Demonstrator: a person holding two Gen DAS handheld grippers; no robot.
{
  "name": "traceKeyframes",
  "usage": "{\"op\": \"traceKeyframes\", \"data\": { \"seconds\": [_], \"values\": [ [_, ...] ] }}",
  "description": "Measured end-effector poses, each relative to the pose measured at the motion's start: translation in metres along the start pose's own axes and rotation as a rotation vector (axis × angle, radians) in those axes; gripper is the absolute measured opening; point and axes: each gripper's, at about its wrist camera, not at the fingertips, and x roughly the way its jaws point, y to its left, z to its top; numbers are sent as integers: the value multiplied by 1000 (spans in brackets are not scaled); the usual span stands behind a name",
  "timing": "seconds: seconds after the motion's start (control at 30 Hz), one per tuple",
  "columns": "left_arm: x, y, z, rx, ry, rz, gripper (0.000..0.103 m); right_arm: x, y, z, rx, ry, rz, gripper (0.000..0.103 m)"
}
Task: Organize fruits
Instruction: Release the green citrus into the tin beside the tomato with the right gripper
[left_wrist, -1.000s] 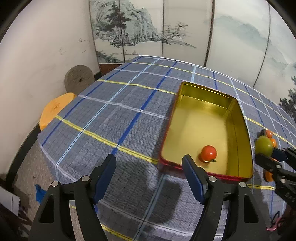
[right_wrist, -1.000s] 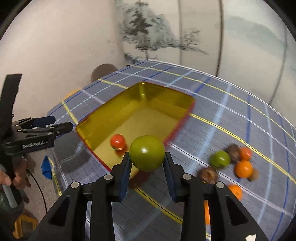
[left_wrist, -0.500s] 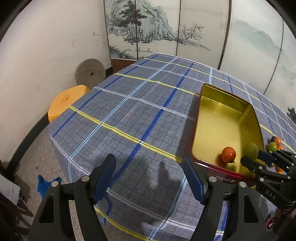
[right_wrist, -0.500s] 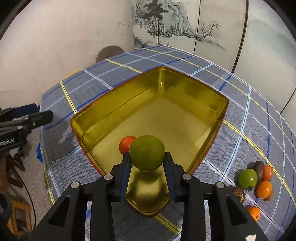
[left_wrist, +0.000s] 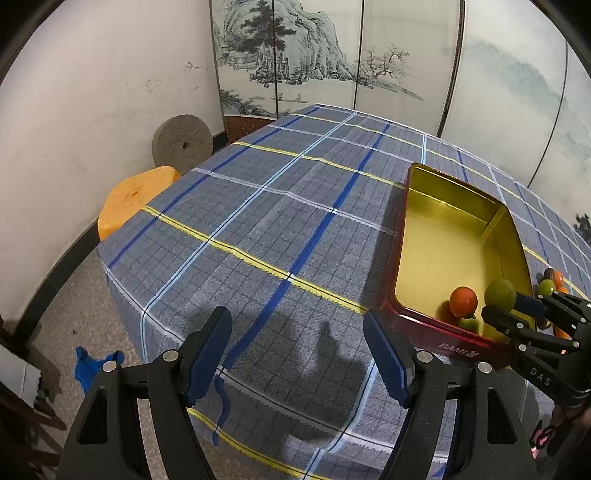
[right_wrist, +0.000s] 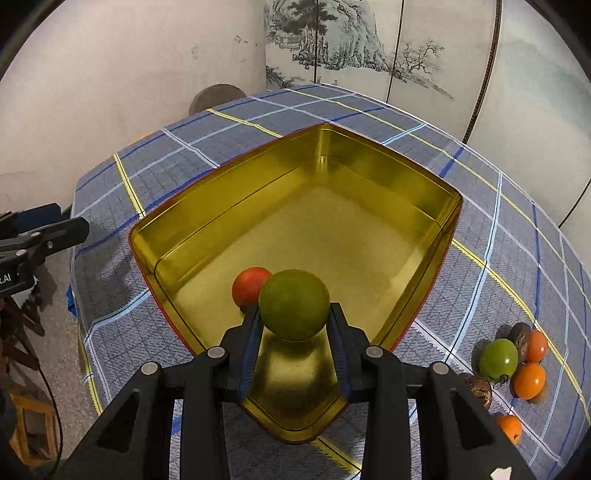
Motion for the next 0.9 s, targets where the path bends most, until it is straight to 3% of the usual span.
{"op": "traceKeyframes", "data": {
  "seconds": [0.53, 0.73, 0.9],
  "values": [
    [-1, -5, -7, 16, 10, -9, 74, -3, 1, -2, 12, -7, 18, 34],
    [-3, -15, -8, 30, 9, -19, 74, -18, -1, -5, 24, -46, 30, 34],
    [-10, -31, -9, 60, -3, -52, 74, -47, -11, -14, 57, -104, 30, 40]
  ]
}}
